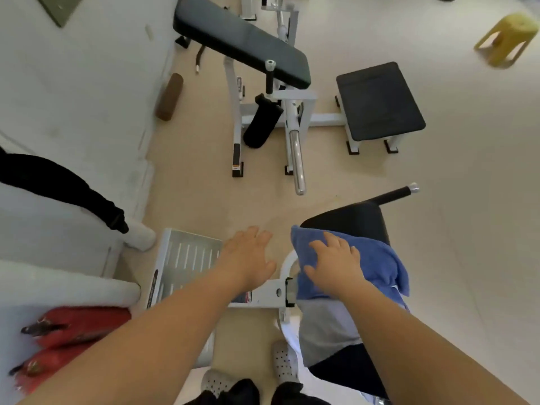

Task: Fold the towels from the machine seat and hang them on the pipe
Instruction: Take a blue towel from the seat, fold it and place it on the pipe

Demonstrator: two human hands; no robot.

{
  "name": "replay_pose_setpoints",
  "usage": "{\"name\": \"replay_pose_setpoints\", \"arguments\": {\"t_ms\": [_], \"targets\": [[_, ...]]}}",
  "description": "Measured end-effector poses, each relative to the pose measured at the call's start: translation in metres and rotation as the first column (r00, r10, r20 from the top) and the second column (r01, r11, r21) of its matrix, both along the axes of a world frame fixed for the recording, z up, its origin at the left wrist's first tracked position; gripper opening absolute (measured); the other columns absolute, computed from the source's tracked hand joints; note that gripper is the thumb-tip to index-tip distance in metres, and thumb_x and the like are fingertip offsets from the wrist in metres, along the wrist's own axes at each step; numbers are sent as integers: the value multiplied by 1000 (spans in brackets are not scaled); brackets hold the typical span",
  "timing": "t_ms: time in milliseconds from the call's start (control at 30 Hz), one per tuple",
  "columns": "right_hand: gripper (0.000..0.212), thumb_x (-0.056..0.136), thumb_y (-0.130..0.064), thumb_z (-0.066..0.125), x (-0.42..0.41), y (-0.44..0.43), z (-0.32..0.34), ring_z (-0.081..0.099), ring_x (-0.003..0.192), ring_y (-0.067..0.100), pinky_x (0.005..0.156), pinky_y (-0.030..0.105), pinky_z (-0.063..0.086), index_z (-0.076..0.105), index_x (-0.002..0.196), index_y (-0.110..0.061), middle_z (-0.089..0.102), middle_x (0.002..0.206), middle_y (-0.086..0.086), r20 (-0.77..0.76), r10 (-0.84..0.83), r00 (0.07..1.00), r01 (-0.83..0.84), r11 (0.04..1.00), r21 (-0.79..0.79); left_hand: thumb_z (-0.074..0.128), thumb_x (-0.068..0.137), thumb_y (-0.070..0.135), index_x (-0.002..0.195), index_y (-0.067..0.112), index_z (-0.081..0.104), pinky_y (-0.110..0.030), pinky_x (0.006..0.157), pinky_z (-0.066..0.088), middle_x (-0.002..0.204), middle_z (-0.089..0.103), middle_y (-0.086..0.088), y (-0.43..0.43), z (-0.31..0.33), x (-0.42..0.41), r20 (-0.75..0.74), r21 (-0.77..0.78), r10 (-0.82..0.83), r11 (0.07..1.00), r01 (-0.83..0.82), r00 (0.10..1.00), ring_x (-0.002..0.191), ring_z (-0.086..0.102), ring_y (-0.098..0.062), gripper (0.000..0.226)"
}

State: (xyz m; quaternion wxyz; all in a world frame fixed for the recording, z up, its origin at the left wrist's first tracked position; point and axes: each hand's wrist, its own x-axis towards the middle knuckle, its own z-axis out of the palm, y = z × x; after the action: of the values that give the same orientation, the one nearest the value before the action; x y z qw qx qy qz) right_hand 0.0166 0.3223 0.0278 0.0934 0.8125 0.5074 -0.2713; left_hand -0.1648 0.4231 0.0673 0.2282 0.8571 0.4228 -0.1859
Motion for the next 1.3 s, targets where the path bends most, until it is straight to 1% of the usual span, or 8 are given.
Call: {"name": "replay_pose_setpoints", "arguments": {"t_ms": [133, 300, 467, 567, 633, 900, 1033, 1300], "targets": [[76, 97, -51, 52, 68, -47, -31, 17, 153, 32, 122, 52, 23, 15, 159, -28, 12, 168, 7, 69, -160, 985, 163, 986, -37, 57, 93, 46, 156, 26, 29, -42, 113, 37, 159, 31, -4, -26, -42, 65, 43, -157, -59, 985, 66, 997, 142, 38, -28, 71], [91, 98, -51, 52, 122, -80, -54, 5, 156, 30, 123, 49, 24, -6, 161, -20, -2, 170, 4, 22, -267, 963, 267, 964, -1, 59, 96, 43, 161, 34, 8, -41, 119, 29, 170, -2, -5, -36, -68, 120, 43, -276, -145, 949, 152, 988, 155, 15, -28, 83], [71, 97, -46, 56, 145, -68, -65, 40, 136, 28, 112, 42, 34, 23, 157, -28, 40, 150, 5, 54, -216, 975, 214, 976, 49, 62, 97, 35, 161, 37, 5, -36, 118, 30, 168, -18, 6, -30, -90, 148, 84, -402, -222, 885, 237, 971, 155, 13, -28, 86], [20, 96, -37, 58, 149, -63, -60, 53, 99, 23, 84, 33, 40, 55, 114, -27, 61, 111, 1, 136, -158, 978, 142, 983, 121, 63, 96, 34, 161, 36, 6, -37, 117, 31, 169, -14, 8, -34, -99, 150, 93, -440, -142, 882, 169, 985, 155, 16, -29, 87], [8, 97, -26, 54, 142, -63, -59, 54, 88, 22, 74, 31, 39, 56, 91, -22, 61, 95, 1, 95, -139, 986, 119, 975, 189, 63, 96, 28, 161, 35, 9, -37, 117, 30, 170, -8, 6, -38, -100, 148, 134, -457, -64, 881, 119, 989, 155, 17, -28, 85], [5, 87, -12, 63, 79, -53, -44, 50, 69, 22, 55, 42, 50, 68, 87, -13, 54, 87, 4, -214, 138, 967, -5, 849, 528, 75, 88, 35, 155, 31, 35, -21, 118, 19, 168, 19, 3, -27, -70, 105, 302, -383, 16, 918, 106, 953, 153, 23, -17, 78], [29, 89, -25, 52, 36, -28, -14, 44, 65, 14, 51, 26, 40, 76, 80, -12, 57, 74, 6, -216, 294, 931, -54, 698, 714, 71, 86, 38, 117, 33, 68, -37, 93, 51, 121, 63, 6, -23, -53, 62, 327, -413, 117, 910, 31, 938, 110, 59, -15, 31], [6, 71, -15, 68, -3, 7, 18, 53, 60, 25, 53, 35, 43, 65, 76, -17, 58, 67, 1, -92, 375, 922, -219, 705, 675, 65, 82, 24, 81, 15, 59, -32, 61, 43, 75, 61, -9, -34, -8, -23, 393, -308, 451, 886, -347, 802, 64, 48, -14, 11]]}}
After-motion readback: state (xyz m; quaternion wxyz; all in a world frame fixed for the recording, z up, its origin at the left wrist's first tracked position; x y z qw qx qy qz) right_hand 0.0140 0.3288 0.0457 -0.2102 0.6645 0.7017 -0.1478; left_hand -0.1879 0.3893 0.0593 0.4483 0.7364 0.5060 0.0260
